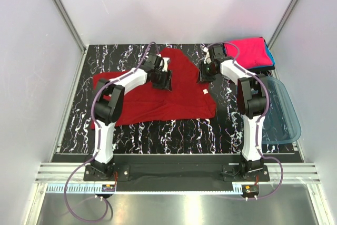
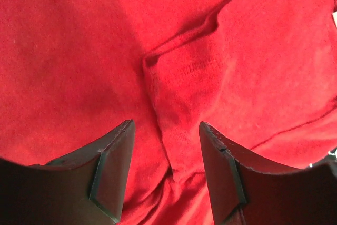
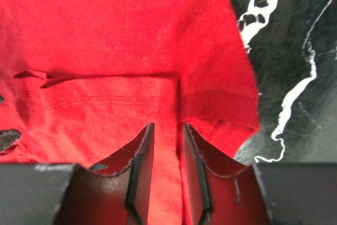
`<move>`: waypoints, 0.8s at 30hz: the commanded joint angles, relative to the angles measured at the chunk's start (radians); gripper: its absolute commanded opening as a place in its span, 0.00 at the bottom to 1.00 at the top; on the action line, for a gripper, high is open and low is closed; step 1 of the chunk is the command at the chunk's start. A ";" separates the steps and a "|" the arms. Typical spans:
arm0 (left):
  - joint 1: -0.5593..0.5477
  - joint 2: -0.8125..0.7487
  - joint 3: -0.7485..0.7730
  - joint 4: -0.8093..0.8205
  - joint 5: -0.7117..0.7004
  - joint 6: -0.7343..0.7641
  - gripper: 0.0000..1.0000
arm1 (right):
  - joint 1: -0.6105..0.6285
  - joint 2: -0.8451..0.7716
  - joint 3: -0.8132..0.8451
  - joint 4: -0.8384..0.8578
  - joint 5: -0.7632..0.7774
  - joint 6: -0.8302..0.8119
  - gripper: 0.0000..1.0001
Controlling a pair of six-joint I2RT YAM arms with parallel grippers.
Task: Fold and stack the t-shirts
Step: Fold the tshirt
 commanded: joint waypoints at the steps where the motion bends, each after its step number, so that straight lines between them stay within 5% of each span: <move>1: 0.001 0.030 0.064 0.020 -0.034 0.018 0.57 | 0.004 0.007 0.046 -0.013 0.040 -0.044 0.35; 18: 0.001 0.095 0.132 0.021 0.029 0.013 0.43 | 0.005 0.074 0.091 -0.016 -0.015 -0.043 0.31; 21: -0.001 0.100 0.137 0.021 0.048 0.012 0.35 | 0.005 0.085 0.103 -0.019 -0.017 -0.046 0.22; 24: 0.001 0.098 0.141 0.021 0.062 0.009 0.17 | 0.004 0.074 0.095 -0.020 0.009 -0.050 0.12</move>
